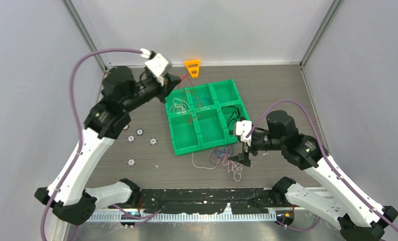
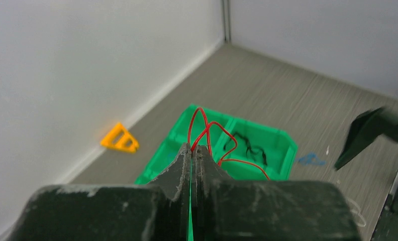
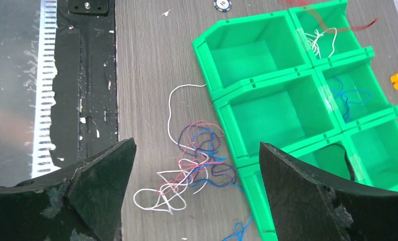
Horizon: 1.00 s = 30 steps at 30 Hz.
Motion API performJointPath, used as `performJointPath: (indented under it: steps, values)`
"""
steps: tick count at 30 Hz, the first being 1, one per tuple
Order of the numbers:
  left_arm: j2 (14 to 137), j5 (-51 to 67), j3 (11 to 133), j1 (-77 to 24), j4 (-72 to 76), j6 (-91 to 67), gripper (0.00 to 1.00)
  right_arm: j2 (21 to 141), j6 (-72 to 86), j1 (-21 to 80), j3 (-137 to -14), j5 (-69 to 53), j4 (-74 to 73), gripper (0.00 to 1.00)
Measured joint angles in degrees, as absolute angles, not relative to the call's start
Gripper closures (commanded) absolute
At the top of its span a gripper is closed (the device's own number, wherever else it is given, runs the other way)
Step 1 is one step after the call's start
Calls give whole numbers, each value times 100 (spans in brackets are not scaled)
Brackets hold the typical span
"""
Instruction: Untangle the cables
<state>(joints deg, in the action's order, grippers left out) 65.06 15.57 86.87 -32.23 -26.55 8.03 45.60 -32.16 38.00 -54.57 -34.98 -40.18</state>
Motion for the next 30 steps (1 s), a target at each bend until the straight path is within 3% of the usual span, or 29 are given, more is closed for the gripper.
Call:
performJointPath:
  steps: [9, 30]
  values:
    - [6960, 1372, 8132, -3223, -2908, 891, 100, 5297, -2222, 2322, -5623, -3691, -4193, 0]
    - [10947, 593, 11393, -3251, -1240, -1004, 100, 6523, -1433, -139, -6248, -4143, -3485, 4]
